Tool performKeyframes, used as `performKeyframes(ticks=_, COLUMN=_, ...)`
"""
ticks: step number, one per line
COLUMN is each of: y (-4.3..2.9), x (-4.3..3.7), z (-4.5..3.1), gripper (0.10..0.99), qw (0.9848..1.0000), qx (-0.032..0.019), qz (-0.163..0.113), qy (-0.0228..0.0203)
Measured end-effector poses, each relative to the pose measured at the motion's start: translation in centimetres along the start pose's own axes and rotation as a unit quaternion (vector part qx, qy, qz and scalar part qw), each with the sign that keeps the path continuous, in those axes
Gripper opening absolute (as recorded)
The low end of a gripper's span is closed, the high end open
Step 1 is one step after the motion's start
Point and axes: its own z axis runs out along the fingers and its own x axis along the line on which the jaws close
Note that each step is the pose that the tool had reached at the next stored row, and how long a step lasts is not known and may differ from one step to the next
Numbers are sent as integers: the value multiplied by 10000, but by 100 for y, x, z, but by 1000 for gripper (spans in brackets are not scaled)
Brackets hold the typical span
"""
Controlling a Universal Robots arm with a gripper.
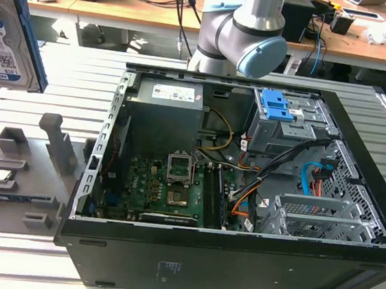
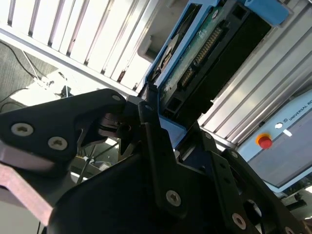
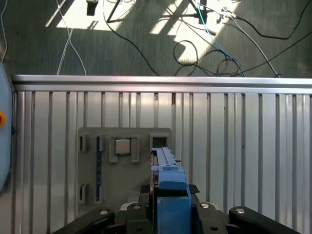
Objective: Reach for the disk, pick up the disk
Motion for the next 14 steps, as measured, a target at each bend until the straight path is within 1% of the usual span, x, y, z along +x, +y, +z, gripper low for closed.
performKeyframes(ticks=2, y=1, x=0, z=-32, gripper=369, qw=10000, qx=0, qz=0, qy=0)
performKeyframes(ticks=4, y=3, x=1, z=-91, gripper=369, qw=10000, qx=0, qz=0, qy=0)
performKeyframes(ticks=8, y=4, x=1, z=-163, gripper=369, qw=10000, qx=0, qz=0, qy=0)
performKeyframes(ticks=10, y=6, x=2, z=-221, gripper=369, qw=10000, qx=0, qz=0, qy=0)
performKeyframes(ticks=12, y=7, x=2, z=-252, gripper=369, qw=10000, qx=0, qz=0, qy=0)
performKeyframes(ticks=14, y=8, x=3, z=-308, gripper=369, qw=10000, qx=0, qz=0, qy=0)
